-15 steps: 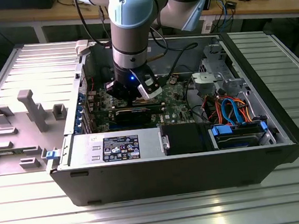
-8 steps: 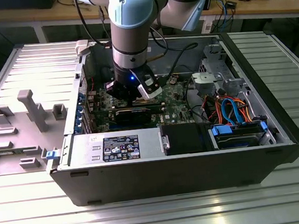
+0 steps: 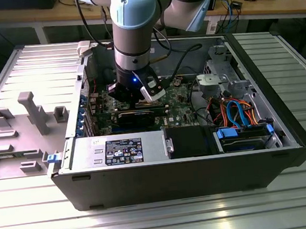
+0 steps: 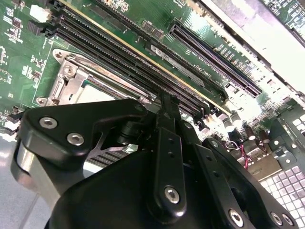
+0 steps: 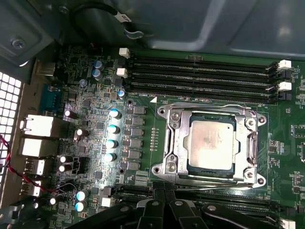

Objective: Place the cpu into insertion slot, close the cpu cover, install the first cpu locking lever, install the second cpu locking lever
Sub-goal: 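Install the second cpu locking lever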

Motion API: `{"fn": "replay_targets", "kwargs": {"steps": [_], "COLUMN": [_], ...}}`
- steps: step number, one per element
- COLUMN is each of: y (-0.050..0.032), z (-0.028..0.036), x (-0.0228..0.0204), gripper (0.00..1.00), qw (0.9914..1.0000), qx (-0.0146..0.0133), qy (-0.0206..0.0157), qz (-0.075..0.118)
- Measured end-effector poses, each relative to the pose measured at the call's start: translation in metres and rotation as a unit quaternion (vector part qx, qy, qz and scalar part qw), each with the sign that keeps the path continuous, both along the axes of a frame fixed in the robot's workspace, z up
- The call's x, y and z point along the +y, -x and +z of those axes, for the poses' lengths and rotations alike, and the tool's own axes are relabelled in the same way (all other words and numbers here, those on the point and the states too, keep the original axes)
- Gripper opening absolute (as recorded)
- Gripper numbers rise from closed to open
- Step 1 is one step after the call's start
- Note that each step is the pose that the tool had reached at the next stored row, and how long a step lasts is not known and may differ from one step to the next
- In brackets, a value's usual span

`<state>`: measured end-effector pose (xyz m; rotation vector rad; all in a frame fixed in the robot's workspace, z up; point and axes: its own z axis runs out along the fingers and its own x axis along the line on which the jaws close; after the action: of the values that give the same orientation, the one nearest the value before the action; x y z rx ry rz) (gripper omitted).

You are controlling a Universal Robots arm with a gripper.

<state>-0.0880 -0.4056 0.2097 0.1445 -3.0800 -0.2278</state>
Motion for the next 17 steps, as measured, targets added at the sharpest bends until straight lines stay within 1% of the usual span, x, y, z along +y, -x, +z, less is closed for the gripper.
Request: {"fn": "replay_targets", "kwargs": {"steps": [3, 8, 11, 12, 14, 16, 17], "y": [0.0017, 0.0017, 0.0017, 0.0017, 0.0017, 0.0017, 0.0017], "z": [-0.0008, -0.0035, -0.0061, -0.0068, -0.0083, -0.0095, -0.0099], "x": [0.0001, 0.0009, 0.0013, 0.0015, 0.002, 0.0023, 0.0026], "gripper": [0.11, 0.11, 0.11, 0.11, 0.11, 0.11, 0.11], "qw": [1.0, 0.99997, 0.99991, 0.99988, 0.99976, 0.9997, 0.9997], "qx": [0.0001, 0.0001, 0.0001, 0.0001, -0.0001, 0.0, 0.0001], "qy": [-0.001, -0.0071, -0.0131, -0.0157, -0.022, -0.0243, -0.0243], "qz": [0.0, 0.0, 0.0, 0.0, 0.0, 0.0, 0.0]}}
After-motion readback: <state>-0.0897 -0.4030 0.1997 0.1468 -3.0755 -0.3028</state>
